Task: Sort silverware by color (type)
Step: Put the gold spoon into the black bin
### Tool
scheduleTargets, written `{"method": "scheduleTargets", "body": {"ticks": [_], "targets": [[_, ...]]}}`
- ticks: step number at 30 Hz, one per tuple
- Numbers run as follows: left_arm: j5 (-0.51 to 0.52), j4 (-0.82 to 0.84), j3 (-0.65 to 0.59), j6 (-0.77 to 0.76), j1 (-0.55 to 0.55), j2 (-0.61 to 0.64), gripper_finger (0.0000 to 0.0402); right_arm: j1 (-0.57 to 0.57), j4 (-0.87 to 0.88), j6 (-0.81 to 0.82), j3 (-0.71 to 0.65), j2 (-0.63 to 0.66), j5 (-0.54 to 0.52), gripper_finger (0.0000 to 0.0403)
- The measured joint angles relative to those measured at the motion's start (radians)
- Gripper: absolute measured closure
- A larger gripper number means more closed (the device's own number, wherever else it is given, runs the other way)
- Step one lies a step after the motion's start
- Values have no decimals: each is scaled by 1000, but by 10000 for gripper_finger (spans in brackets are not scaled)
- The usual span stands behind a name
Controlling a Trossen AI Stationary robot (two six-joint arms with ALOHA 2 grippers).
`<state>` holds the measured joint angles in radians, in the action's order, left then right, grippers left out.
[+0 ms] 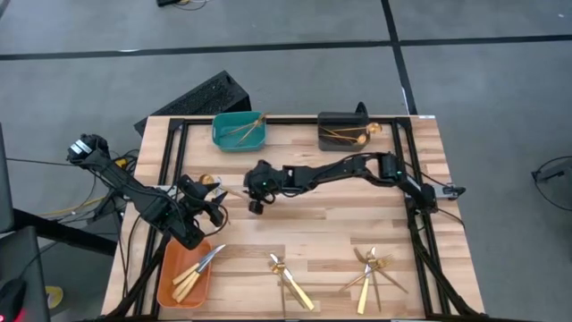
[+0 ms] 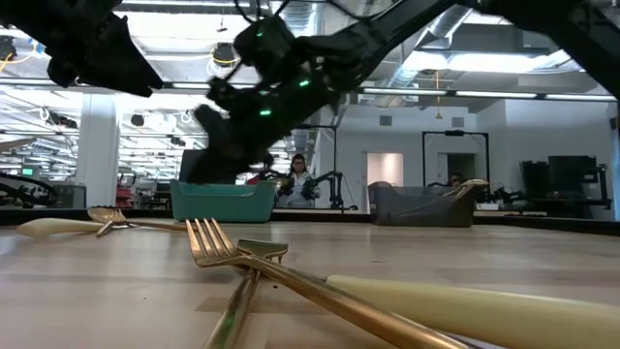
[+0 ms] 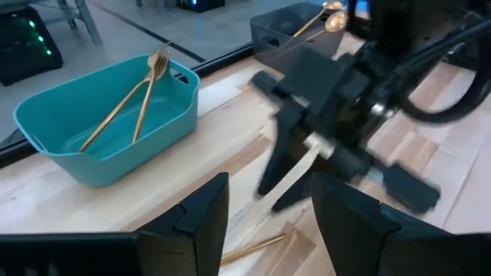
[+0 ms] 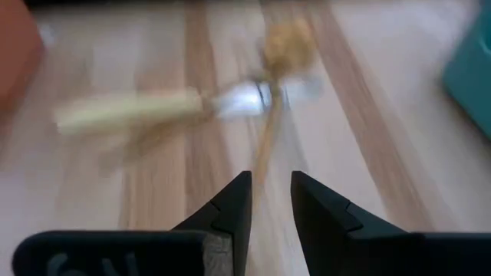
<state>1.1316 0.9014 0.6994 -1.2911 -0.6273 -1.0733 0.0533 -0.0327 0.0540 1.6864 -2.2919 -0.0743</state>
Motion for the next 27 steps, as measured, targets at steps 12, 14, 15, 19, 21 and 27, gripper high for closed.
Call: {"method": "scheduleTargets", "body": {"ticks": [12, 14, 15, 19, 21, 27], "targets": [[-2, 4, 0, 4, -1, 0, 230, 1, 42, -2, 198, -169, 1, 285], [-2, 5, 0, 4, -1, 0, 230, 2, 52, -3, 209, -170, 4, 285], [-2, 7, 0, 4, -1, 0, 230, 3, 53, -3, 210, -168, 4, 285], [-1, 6, 0, 3, -1, 0, 230, 2, 78, -10, 207, -169, 6, 285], [-1, 6, 0, 3, -1, 0, 230, 2, 83, -10, 207, -169, 7, 285], [-1, 6, 0, 0, -1, 0, 230, 2, 106, -10, 206, -201, 10, 285]]}}
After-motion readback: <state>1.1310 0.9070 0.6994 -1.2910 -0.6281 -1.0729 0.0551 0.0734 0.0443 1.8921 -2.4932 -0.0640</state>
